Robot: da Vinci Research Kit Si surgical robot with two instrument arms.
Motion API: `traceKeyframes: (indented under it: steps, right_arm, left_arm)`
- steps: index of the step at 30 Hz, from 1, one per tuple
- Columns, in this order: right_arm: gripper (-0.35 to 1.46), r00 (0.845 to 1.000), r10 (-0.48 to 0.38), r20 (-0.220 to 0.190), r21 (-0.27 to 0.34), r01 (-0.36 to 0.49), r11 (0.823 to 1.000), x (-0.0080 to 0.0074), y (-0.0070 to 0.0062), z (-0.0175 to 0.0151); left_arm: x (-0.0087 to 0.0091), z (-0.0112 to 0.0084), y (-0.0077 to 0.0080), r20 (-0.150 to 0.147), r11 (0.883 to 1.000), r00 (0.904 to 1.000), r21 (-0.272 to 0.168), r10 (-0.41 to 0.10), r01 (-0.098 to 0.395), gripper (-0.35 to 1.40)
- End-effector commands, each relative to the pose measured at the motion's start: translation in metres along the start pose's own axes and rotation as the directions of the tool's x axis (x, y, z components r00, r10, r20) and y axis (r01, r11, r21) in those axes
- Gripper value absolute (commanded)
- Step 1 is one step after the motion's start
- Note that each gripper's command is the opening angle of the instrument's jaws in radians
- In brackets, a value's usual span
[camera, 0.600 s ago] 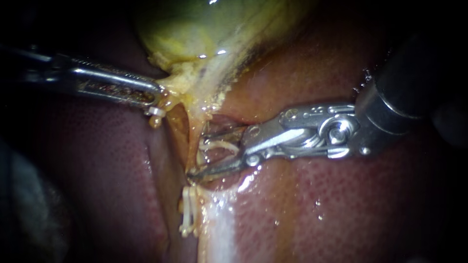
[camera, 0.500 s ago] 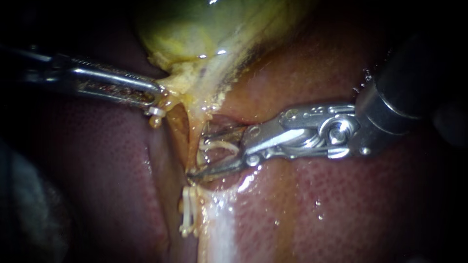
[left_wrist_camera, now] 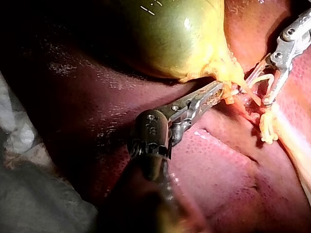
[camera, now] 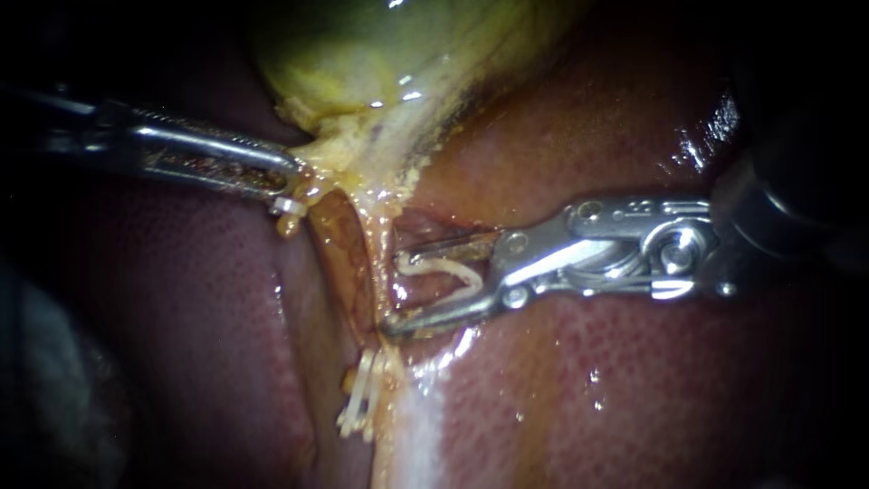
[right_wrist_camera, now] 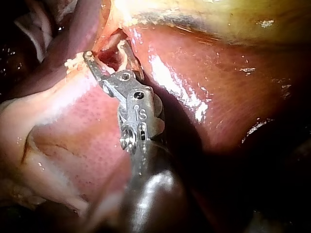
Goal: Clipping first clip right tube
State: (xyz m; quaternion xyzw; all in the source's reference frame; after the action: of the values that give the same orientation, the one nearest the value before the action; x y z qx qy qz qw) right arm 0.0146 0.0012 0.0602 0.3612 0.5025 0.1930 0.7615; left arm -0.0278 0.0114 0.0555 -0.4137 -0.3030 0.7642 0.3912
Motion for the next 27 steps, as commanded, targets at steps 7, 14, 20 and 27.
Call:
traceKeyframes:
  steps: [7, 14, 20, 27]
  right_arm:
    - [0.50, 1.000, 0.029, -0.011, 0.045, -0.028, 0.999, -0.0001, -0.0011, 0.0004]
    - [0.50, 0.999, 0.039, -0.004, 0.075, -0.038, 0.996, -0.0003, -0.0016, 0.0011]
    - [0.50, 0.998, 0.063, -0.020, 0.084, -0.062, 0.995, -0.0008, -0.0013, 0.0026]
    - [0.50, 0.992, 0.115, -0.058, 0.130, -0.107, 0.986, -0.0011, -0.0017, 0.0049]
  left_arm:
    - [0.0000, 0.0000, 0.0000, 0.000, 1.000, 1.0000, -0.001, 0.001, -0.001, -0.35]
    - [0.0000, -0.0001, 0.0000, 0.000, 1.000, 1.0000, -0.001, 0.000, 0.000, -0.35]
    - [0.0000, -0.0001, 0.0000, 0.000, 1.000, 1.0000, 0.000, 0.000, 0.000, -0.35]
    - [0.0000, 0.0000, 0.0000, 0.000, 1.000, 1.0000, 0.000, 0.000, 0.000, -0.35]
